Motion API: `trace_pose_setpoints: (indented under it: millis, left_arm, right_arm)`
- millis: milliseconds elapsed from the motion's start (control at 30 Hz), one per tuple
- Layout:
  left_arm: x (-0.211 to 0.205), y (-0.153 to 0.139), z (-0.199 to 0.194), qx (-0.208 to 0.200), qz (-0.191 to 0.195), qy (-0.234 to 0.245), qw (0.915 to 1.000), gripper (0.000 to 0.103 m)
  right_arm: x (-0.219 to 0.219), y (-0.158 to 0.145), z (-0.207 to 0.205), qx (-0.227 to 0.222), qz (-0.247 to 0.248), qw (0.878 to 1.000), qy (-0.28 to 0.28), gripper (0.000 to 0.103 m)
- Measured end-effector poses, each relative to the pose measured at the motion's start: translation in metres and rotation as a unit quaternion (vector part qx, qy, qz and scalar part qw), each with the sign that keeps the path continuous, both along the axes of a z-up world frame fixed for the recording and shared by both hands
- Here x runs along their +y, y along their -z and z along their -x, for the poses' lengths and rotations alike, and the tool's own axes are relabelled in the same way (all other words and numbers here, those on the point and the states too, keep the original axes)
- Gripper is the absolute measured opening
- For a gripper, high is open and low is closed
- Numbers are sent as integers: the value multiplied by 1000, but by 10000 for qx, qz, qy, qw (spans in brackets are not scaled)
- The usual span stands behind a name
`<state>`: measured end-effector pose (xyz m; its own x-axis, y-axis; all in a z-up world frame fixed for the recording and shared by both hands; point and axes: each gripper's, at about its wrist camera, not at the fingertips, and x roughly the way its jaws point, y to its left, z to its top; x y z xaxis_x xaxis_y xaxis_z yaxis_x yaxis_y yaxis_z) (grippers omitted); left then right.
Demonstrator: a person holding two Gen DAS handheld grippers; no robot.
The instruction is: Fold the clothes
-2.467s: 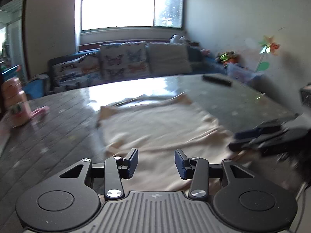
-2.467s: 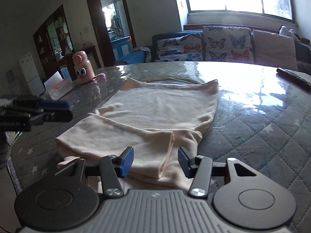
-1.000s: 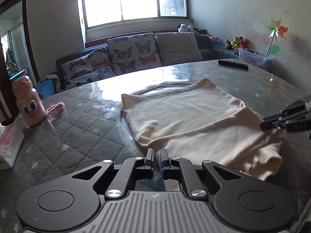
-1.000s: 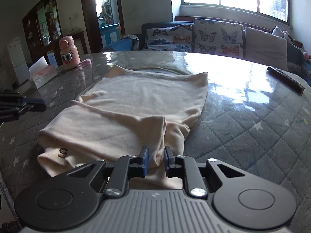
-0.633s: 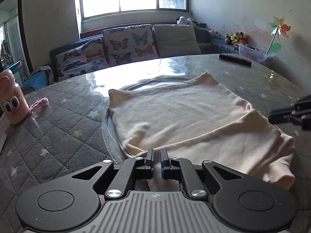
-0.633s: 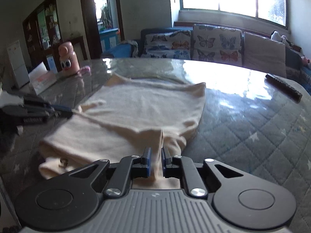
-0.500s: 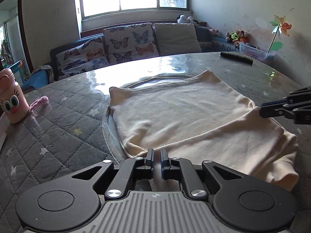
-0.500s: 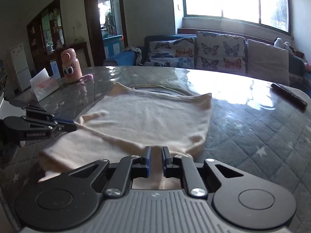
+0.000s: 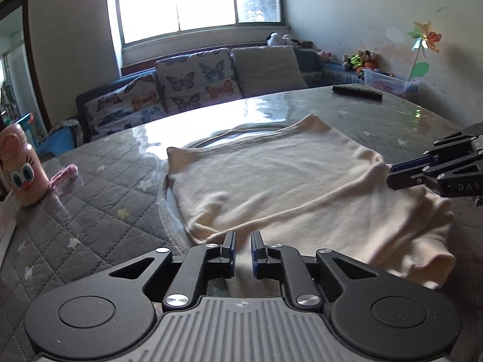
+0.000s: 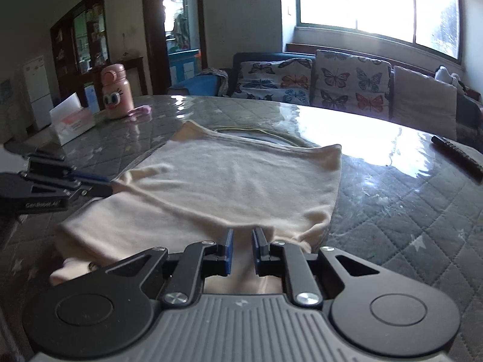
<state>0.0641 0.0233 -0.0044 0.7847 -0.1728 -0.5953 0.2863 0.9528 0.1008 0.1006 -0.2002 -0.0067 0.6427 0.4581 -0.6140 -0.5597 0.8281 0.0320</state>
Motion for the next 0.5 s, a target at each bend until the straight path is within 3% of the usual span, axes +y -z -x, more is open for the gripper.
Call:
trace_pose_setpoints:
  millis: [167,300,500]
  left_arm:
    - [-8,8,17,13,-234,235,9994,24]
    - [-6,8,27,-3,-262,260,9993,27]
    - [1,4,48,-102,-449,290,9985,44]
  right_arm:
    - [-1,9,22,17,348,9993,-142,19]
    - [-5,6,33,-29,296,9995,-144,19]
    - [-7,10,32,53,280,9995,-155,21]
